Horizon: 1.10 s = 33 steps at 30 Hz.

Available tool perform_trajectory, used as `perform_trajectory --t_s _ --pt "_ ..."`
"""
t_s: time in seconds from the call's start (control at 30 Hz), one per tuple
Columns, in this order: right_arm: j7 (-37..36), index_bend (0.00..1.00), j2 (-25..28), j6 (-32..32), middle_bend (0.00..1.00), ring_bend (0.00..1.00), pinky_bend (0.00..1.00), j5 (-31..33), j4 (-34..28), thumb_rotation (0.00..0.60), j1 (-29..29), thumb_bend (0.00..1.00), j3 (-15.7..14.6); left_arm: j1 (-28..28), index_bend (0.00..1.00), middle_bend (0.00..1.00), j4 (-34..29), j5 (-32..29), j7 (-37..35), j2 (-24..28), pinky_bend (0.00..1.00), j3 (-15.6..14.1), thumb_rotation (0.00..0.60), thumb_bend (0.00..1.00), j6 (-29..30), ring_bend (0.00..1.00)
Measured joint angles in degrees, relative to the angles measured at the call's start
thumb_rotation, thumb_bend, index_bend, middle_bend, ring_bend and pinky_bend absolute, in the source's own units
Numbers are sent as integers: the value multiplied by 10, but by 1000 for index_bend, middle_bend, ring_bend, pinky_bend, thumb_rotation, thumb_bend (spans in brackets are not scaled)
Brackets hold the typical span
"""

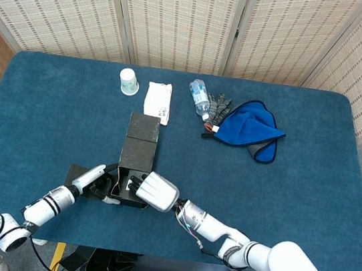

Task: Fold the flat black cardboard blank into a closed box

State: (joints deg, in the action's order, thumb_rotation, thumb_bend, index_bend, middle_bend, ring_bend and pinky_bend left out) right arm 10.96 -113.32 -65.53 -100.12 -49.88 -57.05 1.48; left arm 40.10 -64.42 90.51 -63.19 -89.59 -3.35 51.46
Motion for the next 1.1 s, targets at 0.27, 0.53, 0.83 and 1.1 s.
perform_trajectory --t_s 0.27,0.53,0.83,1.1 --pt "2 440 4 14 414 713 1000 -1 -4 600 -7 150 1 1 196 177 3 0 -4 -2 874 -3 600 103 1 646" --pt "5 483 9 33 441 721 1000 -6 -11 600 -23 239 2 1 196 177 0 6 -9 1 874 -8 600 103 8 646" --pt "10 551 13 58 486 735 1000 -9 -15 600 -40 319 2 2 197 177 0 6 -15 -1 874 -11 600 103 9 646" --pt "12 695 23 79 642 763 1000 -8 -23 600 -53 390 2 4 197 177 -3 10 -25 0 874 -14 600 103 12 646"
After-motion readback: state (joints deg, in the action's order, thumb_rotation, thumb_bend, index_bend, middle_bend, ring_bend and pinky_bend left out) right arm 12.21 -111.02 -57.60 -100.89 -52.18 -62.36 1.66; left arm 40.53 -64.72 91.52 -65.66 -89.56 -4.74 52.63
